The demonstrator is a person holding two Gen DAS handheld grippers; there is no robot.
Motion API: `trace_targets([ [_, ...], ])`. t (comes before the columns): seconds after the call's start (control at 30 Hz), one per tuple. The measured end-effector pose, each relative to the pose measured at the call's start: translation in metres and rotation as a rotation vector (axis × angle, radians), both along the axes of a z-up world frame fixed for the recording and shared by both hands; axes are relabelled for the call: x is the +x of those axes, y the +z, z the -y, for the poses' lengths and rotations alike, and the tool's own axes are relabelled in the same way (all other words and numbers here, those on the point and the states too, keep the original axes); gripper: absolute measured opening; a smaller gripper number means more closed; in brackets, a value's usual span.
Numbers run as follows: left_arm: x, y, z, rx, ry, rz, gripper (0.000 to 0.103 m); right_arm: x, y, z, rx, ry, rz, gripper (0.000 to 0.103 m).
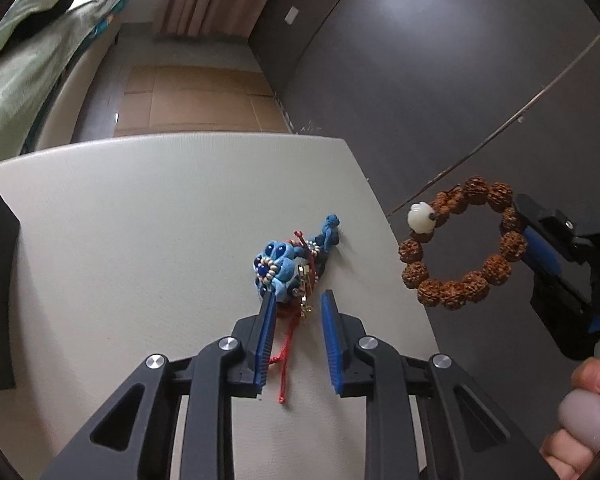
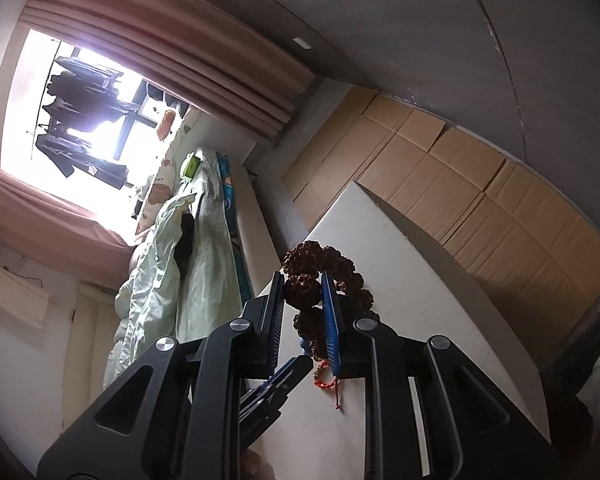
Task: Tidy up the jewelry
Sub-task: 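Lift the rudraksha bracelet with the right tool while the left tool grasps the small gold charm, then carry the gold charm into the black box and open the left tool while the right tool carries the bracelet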
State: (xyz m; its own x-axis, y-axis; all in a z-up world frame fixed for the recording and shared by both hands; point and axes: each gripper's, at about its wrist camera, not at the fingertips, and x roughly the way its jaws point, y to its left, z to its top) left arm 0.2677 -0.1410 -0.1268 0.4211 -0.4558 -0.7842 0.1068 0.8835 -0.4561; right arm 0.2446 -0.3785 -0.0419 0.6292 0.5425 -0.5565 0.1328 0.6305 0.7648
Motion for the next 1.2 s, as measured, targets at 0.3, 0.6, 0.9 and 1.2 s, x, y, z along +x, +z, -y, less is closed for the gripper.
trace_targets([
  [0.3,0.015,-0.01,0.016,0.038,0.022,-0.007,0.018,-0.003,-0.001,0.01,0.036,-0.007,0.003,0.019],
  [0.6,0.004,0.0,0.006,0.054,0.056,0.049,0.0,-0.006,0.0,0.012,0.036,-0.001,0.002,0.019],
  [0.9,-0.021,0.04,-0.024,0.054,0.072,0.126,0.0,-0.007,0.001,-0.009,0.035,0.038,0.01,0.019],
  [1.2,-0.054,0.072,-0.075,0.019,0.12,0.207,0.0,-0.01,0.004,-0.05,0.019,0.112,0.034,0.019],
])
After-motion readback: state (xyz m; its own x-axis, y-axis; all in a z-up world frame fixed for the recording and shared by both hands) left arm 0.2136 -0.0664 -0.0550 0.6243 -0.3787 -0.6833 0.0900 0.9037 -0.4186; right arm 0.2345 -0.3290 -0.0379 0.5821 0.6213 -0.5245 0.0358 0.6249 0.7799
